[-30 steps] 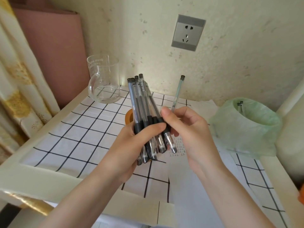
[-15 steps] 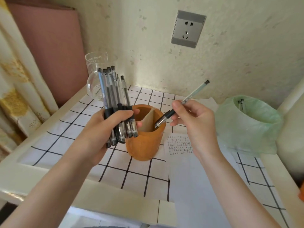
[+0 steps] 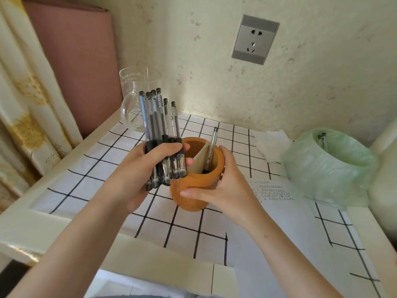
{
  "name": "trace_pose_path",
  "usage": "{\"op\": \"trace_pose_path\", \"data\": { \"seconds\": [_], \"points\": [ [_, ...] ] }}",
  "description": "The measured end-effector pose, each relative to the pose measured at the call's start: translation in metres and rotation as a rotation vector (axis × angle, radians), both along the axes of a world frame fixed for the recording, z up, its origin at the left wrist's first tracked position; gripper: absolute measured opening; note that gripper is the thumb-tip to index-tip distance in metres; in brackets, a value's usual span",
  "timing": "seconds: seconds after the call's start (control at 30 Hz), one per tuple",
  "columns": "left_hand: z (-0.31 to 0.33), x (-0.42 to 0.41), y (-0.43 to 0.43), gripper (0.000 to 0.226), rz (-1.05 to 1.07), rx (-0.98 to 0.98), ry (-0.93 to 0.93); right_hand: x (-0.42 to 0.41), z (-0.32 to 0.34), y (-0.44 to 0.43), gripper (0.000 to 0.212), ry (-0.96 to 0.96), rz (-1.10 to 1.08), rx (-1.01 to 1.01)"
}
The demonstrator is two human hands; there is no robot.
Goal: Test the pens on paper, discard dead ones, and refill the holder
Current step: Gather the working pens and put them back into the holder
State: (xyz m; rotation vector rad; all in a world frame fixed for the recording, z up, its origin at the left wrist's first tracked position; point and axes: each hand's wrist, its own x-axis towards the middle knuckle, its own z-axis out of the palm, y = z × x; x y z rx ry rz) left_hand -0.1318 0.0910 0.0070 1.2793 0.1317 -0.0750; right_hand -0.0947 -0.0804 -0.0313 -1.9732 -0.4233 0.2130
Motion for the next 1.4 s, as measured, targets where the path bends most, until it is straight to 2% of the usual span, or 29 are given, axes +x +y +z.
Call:
{"op": "trace_pose_path", "data": {
  "seconds": [0.1,0.23,0.37,0.6,0.67,0.7,0.77,0.8,0.9,1.0,1.1,1.2,1.3,1.4],
  "points": [
    [0.001,0.000,0.000,0.031,-0.026,0.023,-0.007,0.004,0.006,-0.007,0.096,-0.003,-0.018,-0.021],
    [0.005,-0.001,0.001,0.033,-0.064,-0.005,-0.029,0.012,0.020,-0.032,0.088,0.068,0.077,-0.018],
    [0.007,-0.004,-0.009,0.040,-0.090,0.007,-0.035,0.013,0.020,-0.050,0.091,0.107,0.131,-0.019],
    [0.004,-0.005,-0.021,0.038,-0.138,0.061,-0.058,0.013,0.023,-0.068,0.100,0.210,0.282,-0.097],
    [0.004,-0.005,-0.022,0.037,-0.149,0.069,-0.066,0.013,0.033,-0.069,0.104,0.161,0.185,-0.098],
    [0.005,-0.005,-0.023,0.037,-0.156,0.074,-0.068,0.012,0.039,-0.068,0.093,0.080,0.058,-0.067],
    [0.006,-0.005,-0.025,0.036,-0.166,0.086,-0.074,0.008,0.050,-0.060,0.054,-0.091,-0.182,0.102],
    [0.006,-0.005,-0.026,0.036,-0.171,0.097,-0.080,0.005,0.055,-0.053,0.044,-0.119,-0.216,0.187],
    [0.006,-0.005,-0.029,0.030,-0.191,0.141,-0.110,-0.005,0.060,-0.034,0.041,-0.059,-0.118,0.247],
    [0.006,-0.005,-0.031,0.031,-0.206,0.174,-0.128,-0.008,0.056,-0.020,0.018,-0.011,-0.077,0.270],
    [0.006,-0.003,-0.029,0.036,-0.172,0.150,-0.121,-0.004,0.056,-0.017,0.015,0.040,-0.113,0.449],
    [0.007,-0.002,-0.024,0.037,-0.108,0.131,-0.120,0.004,0.060,-0.022,0.017,-0.022,-0.233,0.603],
    [0.007,-0.001,-0.021,0.040,-0.077,0.102,-0.085,0.008,0.055,-0.023,0.019,-0.137,-0.275,0.503],
    [0.006,-0.001,-0.022,0.040,-0.093,0.091,-0.063,0.007,0.047,-0.018,0.015,-0.207,-0.229,0.210]
  ]
}}
